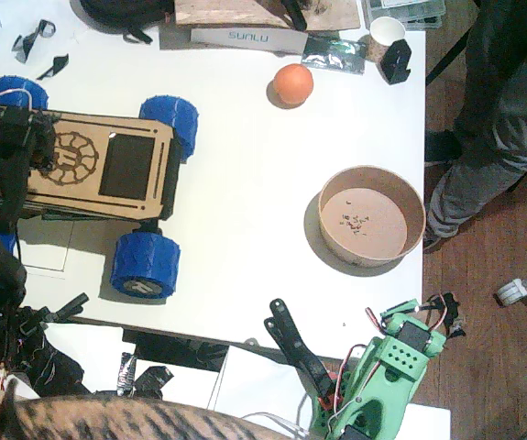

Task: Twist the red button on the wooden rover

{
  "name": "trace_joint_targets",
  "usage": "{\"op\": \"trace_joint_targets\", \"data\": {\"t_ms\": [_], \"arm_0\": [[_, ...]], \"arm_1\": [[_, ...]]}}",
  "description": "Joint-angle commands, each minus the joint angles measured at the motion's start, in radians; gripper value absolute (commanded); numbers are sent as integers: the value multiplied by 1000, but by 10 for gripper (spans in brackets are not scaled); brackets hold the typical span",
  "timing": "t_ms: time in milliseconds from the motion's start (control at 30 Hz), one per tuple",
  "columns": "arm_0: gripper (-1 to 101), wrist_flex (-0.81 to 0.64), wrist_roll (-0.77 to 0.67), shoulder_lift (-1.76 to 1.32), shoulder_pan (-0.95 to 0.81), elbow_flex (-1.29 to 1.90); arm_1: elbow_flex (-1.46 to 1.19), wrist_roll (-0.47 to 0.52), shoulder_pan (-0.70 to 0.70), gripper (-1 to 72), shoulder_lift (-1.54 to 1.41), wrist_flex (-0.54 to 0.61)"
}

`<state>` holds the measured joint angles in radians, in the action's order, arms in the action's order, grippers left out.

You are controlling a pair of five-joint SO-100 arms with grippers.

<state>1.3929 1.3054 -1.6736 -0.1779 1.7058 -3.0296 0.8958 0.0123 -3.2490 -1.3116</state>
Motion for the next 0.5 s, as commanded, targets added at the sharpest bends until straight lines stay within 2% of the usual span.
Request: {"op": "trace_joint_targets", "data": {"t_ms": [0, 100, 467], "arm_0": [[19, 77, -18, -132, 6, -26], [1, 121, -150, -137, 28, -26], [1, 132, -807, -239, 150, -21]], "arm_1": [[5, 9, 3, 25, -2, -6], [5, 9, 3, 25, -2, -6], [5, 9, 3, 25, -2, -6]]}}
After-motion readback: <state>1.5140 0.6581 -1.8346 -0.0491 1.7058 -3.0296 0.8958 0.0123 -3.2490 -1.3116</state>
